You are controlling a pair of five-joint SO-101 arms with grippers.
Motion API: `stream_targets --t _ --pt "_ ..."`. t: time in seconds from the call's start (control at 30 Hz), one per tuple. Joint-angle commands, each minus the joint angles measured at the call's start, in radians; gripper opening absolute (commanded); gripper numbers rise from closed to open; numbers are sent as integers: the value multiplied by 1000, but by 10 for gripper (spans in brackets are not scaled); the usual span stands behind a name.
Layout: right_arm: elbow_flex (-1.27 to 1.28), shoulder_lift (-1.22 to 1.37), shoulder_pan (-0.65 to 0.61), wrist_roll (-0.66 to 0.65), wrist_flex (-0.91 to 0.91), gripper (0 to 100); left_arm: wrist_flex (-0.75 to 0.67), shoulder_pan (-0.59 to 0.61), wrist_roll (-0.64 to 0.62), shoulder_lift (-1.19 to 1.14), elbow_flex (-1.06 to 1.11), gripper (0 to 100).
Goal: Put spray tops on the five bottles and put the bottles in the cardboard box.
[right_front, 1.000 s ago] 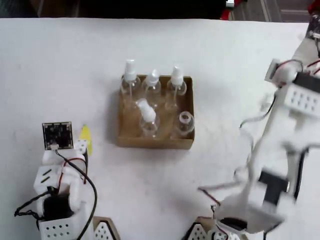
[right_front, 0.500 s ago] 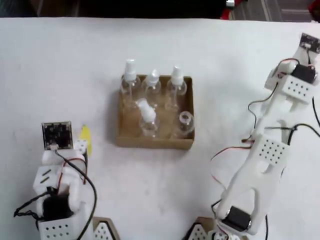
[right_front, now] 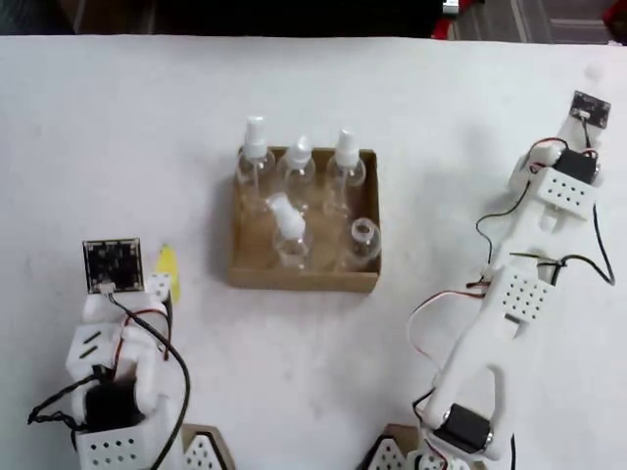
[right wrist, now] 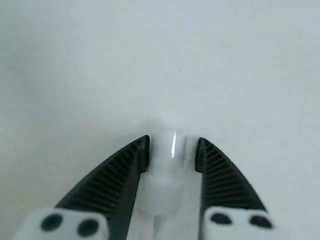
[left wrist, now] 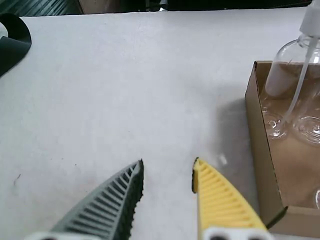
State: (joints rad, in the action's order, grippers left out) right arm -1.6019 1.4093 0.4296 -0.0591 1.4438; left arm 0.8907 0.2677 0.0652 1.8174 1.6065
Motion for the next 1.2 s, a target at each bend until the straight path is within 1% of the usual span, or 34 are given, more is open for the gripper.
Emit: stream_targets --t 0.0,0.07,0.2,0.53,0.63,0.9,1.03,1.1,1.17 --pt "-46 22 -7 2 -70 15 -26 -15 9 7 -9 151" --pt "-48 22 -2 2 -71 32 -26 -15 9 7 -9 151" --pt "-64 -38 5 2 -25 16 -26 -15 9 7 -9 151" --pt "-63 -464 -15 2 211 16 -26 -15 9 7 -9 152" --pt "-63 -615 -53 2 269 16 -26 -15 9 7 -9 152" --pt "-58 -978 -197 2 285 16 -26 -15 9 7 -9 153" --pt "-55 -1138 -217 2 289 16 -26 -15 9 7 -9 153" --pt "-17 -1225 -229 3 291 16 -26 -15 9 7 -9 153" --pt "75 -1336 -248 3 291 16 -26 -15 9 7 -9 153"
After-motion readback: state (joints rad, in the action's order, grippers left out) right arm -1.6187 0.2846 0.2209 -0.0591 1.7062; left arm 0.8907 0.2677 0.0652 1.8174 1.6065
